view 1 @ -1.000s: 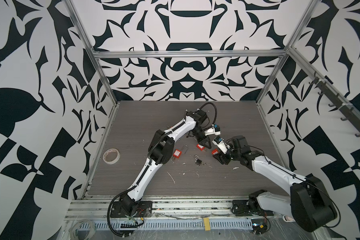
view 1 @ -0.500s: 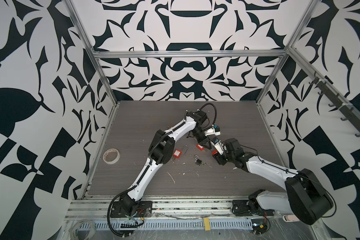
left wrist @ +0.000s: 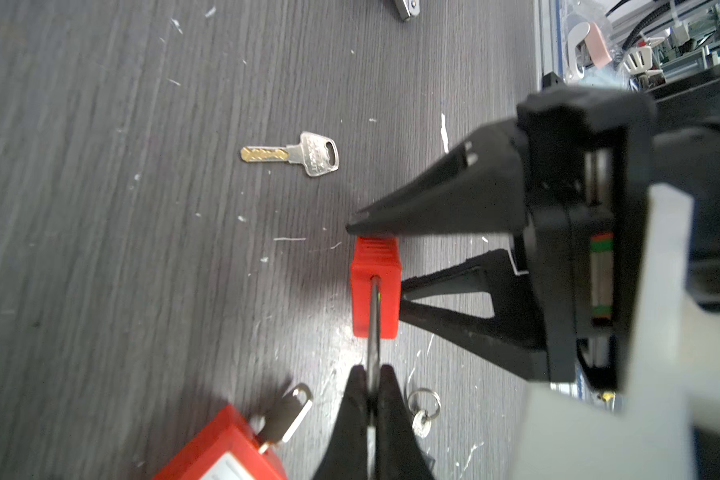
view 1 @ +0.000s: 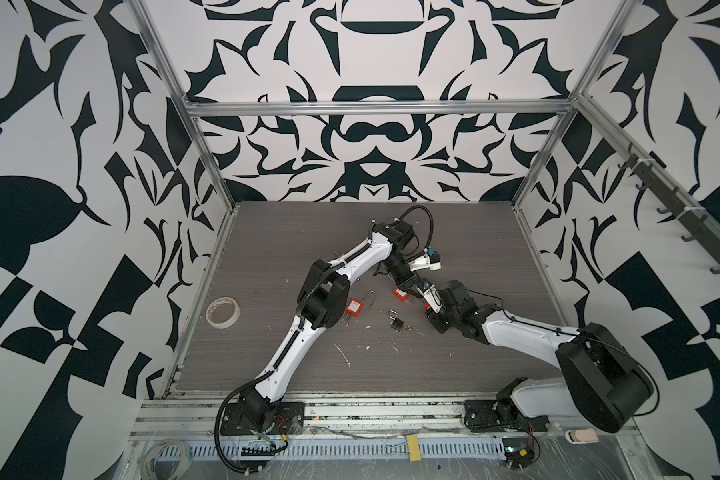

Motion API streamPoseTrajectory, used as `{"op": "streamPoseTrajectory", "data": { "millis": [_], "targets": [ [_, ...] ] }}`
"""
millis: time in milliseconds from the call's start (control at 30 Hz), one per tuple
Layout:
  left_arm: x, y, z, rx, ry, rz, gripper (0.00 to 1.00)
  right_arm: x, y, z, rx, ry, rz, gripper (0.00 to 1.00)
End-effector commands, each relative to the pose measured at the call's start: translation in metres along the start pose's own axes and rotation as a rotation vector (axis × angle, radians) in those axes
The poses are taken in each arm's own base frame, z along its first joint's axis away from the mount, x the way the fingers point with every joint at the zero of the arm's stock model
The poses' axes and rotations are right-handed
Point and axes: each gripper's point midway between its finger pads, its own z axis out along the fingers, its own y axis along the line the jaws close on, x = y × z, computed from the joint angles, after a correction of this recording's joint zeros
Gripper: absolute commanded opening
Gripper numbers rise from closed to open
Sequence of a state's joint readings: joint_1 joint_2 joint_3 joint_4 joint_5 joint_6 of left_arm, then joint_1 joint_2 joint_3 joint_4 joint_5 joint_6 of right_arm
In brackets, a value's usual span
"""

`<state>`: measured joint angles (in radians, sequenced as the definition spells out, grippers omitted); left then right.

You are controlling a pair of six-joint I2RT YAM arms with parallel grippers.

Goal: Lock with the key

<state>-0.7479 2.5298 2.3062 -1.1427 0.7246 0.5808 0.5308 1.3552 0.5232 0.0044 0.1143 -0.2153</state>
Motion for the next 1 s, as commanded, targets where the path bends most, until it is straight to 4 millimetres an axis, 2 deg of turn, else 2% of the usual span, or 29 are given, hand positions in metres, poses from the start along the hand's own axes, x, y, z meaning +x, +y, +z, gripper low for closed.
{"op": "streamPoseTrajectory", "data": {
  "millis": [0,267,533,667,733,833,967],
  "targets": [
    [0.004,-0.004,0.001,0.040,0.007,-0.030,0.06,-0.025,-0.013,-0.011,0.059,-0.094,0.026,0.41],
    [-0.002,-0.002,-0.002,0.034,-0.014,-0.032,0.16,-0.019,-0.008,-0.015,0.034,-0.083,0.033,0.35],
    [-0.008,0.001,-0.008,0.019,-0.042,-0.026,0.17,-0.014,-0.007,-0.016,0.027,-0.069,0.046,0.34],
    [-0.008,0.004,-0.004,0.015,-0.046,-0.036,0.22,-0.013,-0.003,-0.018,0.006,-0.062,0.044,0.34],
    [-0.009,0.008,-0.004,0.002,-0.053,-0.041,0.22,-0.011,-0.002,-0.017,-0.003,-0.043,0.048,0.34],
    [-0.014,0.018,-0.006,-0.053,-0.081,-0.044,0.31,-0.004,-0.001,-0.015,-0.006,0.000,0.067,0.34],
    [-0.026,0.034,-0.025,-0.147,-0.167,-0.046,0.39,0.000,0.000,-0.017,-0.011,0.021,0.084,0.35]
  ]
}}
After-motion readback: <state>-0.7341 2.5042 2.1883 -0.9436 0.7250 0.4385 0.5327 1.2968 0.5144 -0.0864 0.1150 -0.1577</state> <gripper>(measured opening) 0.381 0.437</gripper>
